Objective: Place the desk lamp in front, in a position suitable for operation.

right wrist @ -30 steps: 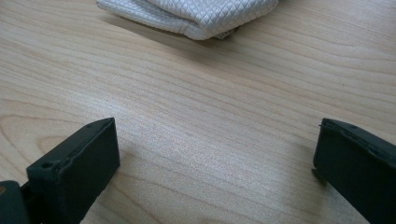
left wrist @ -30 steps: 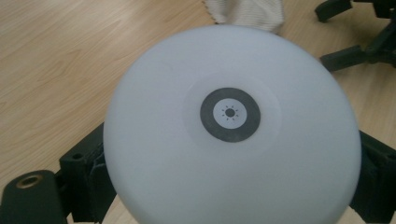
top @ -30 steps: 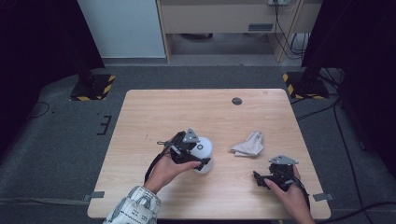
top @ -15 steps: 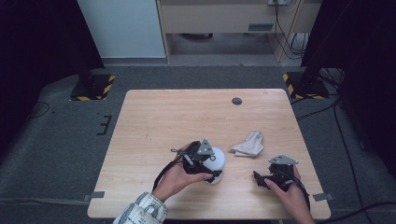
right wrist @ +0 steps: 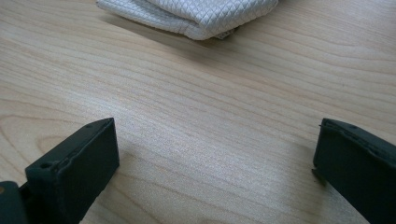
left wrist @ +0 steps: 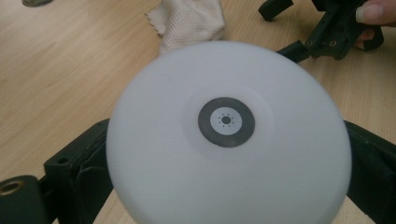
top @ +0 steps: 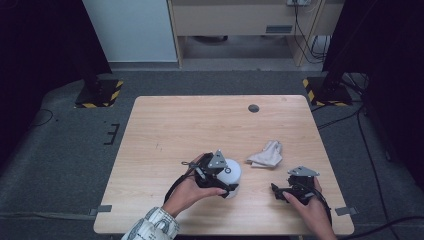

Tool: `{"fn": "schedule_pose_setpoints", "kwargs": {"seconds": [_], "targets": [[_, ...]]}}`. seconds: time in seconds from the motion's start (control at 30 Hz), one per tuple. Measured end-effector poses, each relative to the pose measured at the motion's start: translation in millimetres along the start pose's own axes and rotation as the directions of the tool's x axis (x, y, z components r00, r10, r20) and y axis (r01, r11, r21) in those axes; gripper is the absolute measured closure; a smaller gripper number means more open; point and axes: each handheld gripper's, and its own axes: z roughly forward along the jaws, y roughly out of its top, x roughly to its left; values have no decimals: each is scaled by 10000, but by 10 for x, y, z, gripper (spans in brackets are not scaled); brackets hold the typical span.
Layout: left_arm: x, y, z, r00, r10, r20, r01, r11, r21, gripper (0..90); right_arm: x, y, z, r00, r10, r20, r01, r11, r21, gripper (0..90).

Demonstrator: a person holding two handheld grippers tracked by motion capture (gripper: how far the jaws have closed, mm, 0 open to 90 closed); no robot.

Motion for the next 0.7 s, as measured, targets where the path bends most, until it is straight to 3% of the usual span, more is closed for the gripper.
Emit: {"fn": "schedule_pose_setpoints", "kwargs": {"seconds": [0.13,0.4,0.5,0.57,0.6,0.7], "targets": [[-3,-41,-33,9999,-113,-7,113,9995,-301,26,-6,4,7,10000,-38,7,38,10000,-26,5],[-42,-324,-63,9997,-232,-7,231,9965,-800,26,-31,31,30,9990,-333,-298,332,9994,-32,9],[-55,-394,-64,9997,-239,-34,235,9957,-900,24,-41,43,21,9985,-361,-407,362,9993,15,65],[-48,-459,-67,9995,-303,-37,297,9944,-1013,24,-65,59,-2,9980,-336,-542,328,9993,-150,162],[-36,-482,-61,9994,-338,-16,335,9943,-1012,24,-81,84,-47,9969,-199,-766,168,9990,-403,225],[-26,-489,-57,9998,-205,29,207,9945,-1025,27,-43,149,-142,9956,-573,-735,490,9928,-1097,321]]}}
